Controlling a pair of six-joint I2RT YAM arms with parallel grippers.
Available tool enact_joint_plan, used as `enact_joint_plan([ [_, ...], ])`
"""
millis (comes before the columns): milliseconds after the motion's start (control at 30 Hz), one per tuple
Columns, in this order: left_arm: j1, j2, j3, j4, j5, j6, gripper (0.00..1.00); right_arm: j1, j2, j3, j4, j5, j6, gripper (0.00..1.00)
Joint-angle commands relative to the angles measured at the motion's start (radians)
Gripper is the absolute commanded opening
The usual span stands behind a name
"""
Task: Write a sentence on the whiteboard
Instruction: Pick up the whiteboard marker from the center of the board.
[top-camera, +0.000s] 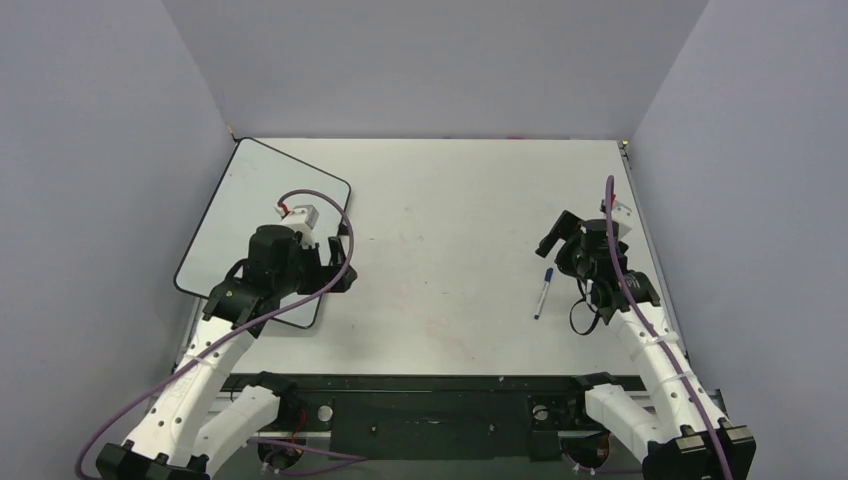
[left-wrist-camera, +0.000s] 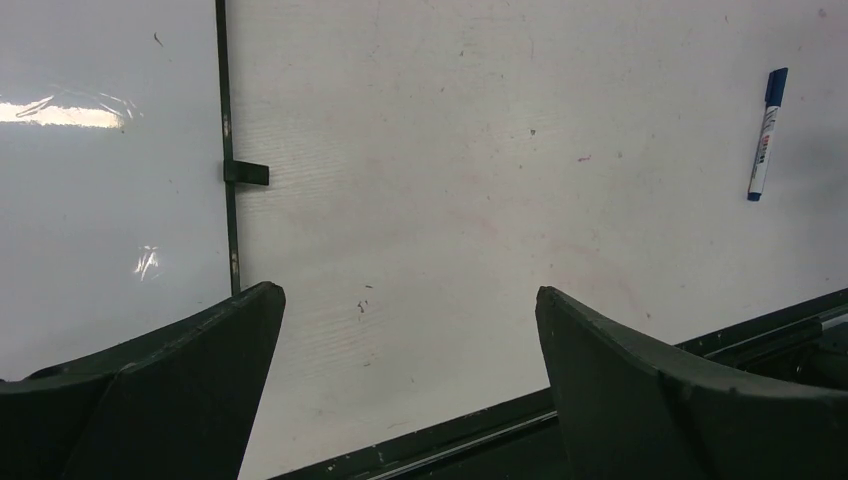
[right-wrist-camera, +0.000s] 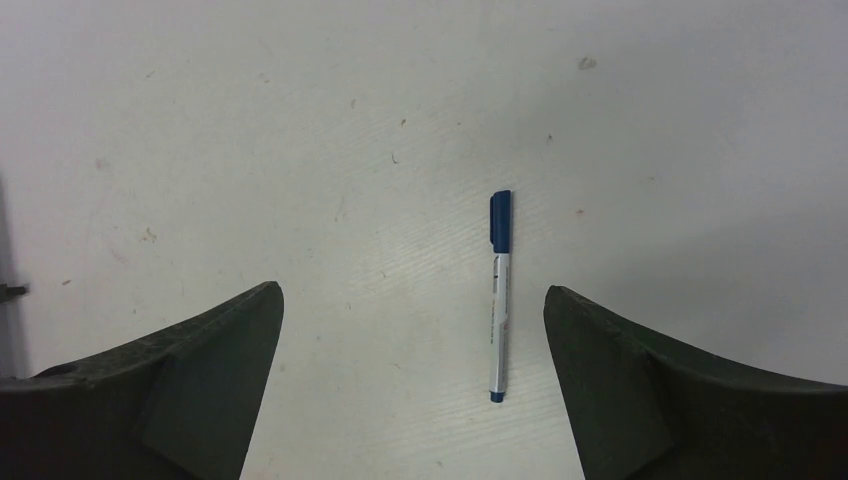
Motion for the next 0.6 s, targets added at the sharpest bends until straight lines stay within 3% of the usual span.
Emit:
enact_joint_plan([
  [0,-0.01,0.002,0.003,0.038,0.028,0.015,0.97,0.002,-0.006,0.01,-0.061,0.061,0.038,1.0],
  [233,-0.024,0.0,0.002,0.035,0.024,0.014,0.97,0.003,0.068,0.002,-0.128,0.101,0.069,1.0],
  [567,-0.05,0.002,0.005,0.028,0.004,0.012,0.97,0.003,0.182,-0.022,-0.147,0.123,0.095,0.83],
])
